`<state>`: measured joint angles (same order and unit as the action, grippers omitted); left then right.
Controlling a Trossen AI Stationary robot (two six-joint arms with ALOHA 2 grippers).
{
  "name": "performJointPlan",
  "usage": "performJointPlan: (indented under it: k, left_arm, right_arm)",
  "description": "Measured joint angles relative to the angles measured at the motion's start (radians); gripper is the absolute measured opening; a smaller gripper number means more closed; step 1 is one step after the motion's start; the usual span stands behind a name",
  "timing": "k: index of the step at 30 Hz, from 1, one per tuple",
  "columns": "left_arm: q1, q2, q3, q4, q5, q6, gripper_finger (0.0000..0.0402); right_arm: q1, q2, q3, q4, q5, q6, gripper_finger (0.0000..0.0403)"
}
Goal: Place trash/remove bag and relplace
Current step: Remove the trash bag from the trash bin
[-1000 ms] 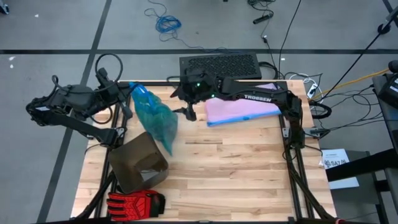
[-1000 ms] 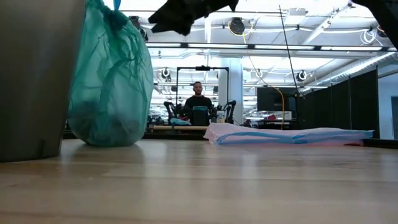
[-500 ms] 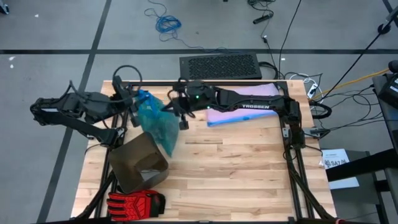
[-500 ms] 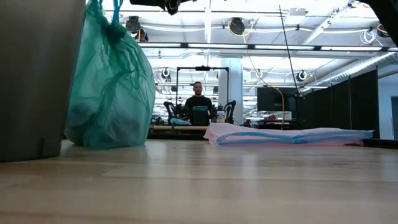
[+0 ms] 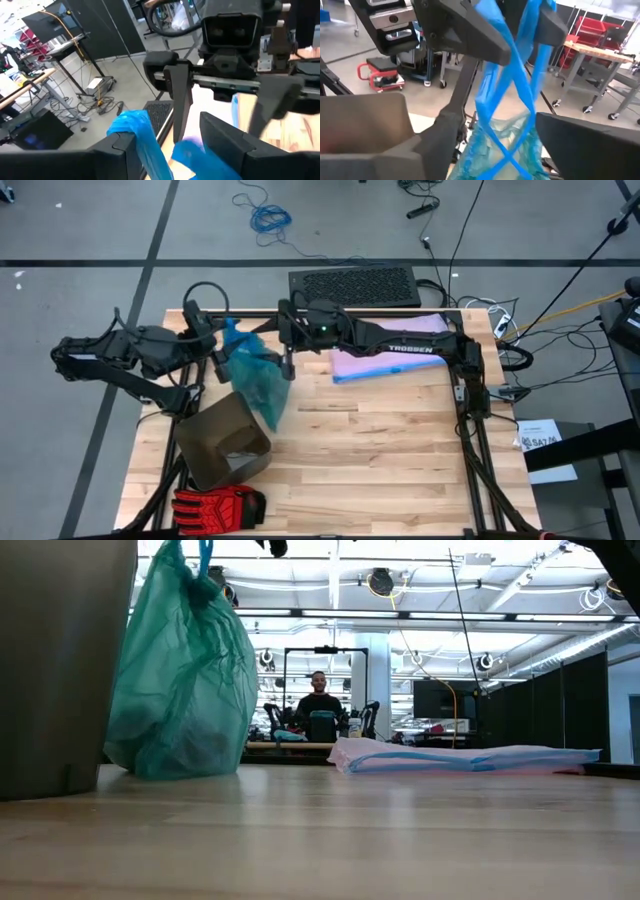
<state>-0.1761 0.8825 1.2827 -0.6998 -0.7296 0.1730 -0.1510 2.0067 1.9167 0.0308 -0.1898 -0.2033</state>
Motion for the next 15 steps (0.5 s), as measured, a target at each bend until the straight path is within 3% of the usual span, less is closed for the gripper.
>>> performJointPlan:
  k: [5,10,15]
  left_arm:
    - [0.0,0.0,0.0,0.019,0.035,-0.007,0.018]
    - [-0.001,0.0,0.0,0.043,0.054,-0.007,0.018]
    - [-0.001,0.0,0.0,0.043,0.069,-0.006,0.018]
  right_arm:
    - [0.002,0.002,0.0,0.061,0.002,0.05,0.0309]
    - [0.0,0.037,0.001,0.224,0.003,0.154,0.0315]
    - [0.001,0.101,0.0,0.371,-0.109,0.245,0.0315]
